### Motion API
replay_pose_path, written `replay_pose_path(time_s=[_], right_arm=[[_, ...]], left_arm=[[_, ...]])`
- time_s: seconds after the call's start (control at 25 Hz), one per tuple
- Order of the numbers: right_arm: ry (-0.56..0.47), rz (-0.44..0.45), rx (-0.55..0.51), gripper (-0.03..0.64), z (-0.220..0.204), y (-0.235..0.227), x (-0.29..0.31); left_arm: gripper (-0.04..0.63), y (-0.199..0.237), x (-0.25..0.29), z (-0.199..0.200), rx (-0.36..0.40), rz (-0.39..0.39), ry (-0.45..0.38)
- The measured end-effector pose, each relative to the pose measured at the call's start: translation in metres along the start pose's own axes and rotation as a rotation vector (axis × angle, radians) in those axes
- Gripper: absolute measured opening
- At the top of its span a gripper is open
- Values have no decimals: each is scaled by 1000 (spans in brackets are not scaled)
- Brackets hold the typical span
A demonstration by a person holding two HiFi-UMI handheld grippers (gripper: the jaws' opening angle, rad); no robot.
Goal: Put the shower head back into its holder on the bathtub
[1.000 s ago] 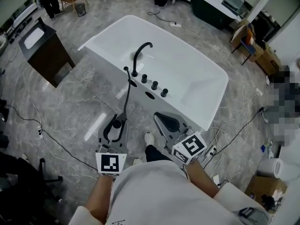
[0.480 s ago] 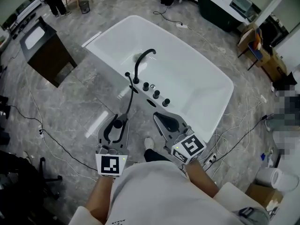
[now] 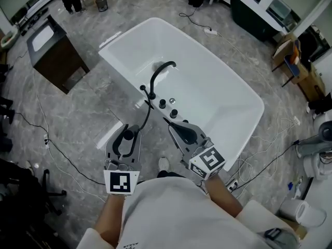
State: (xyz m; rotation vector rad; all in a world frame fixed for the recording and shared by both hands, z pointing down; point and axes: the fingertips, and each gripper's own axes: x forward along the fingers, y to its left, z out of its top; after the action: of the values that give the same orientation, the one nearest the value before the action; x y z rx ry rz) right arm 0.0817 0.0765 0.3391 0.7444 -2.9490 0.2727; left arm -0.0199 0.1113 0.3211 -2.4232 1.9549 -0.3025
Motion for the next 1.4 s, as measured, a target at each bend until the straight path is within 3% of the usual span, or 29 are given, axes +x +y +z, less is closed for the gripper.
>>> replay_pose_path(time_s=[0.48, 0.84, 1.12, 1.4], right_arm=[[0, 61, -15, 18, 7, -48, 35], [-43, 77, -70, 19, 53, -65, 69], [-68, 94, -85, 18, 82, -75, 106], [-111, 75, -107, 18, 117, -88, 136]], left_arm=[[141, 8, 51, 21, 27, 58, -16], [141, 34, 85, 49, -12, 60, -38], [141, 66, 118, 99, 72, 54, -112], [141, 86, 152, 122, 62, 19, -149]])
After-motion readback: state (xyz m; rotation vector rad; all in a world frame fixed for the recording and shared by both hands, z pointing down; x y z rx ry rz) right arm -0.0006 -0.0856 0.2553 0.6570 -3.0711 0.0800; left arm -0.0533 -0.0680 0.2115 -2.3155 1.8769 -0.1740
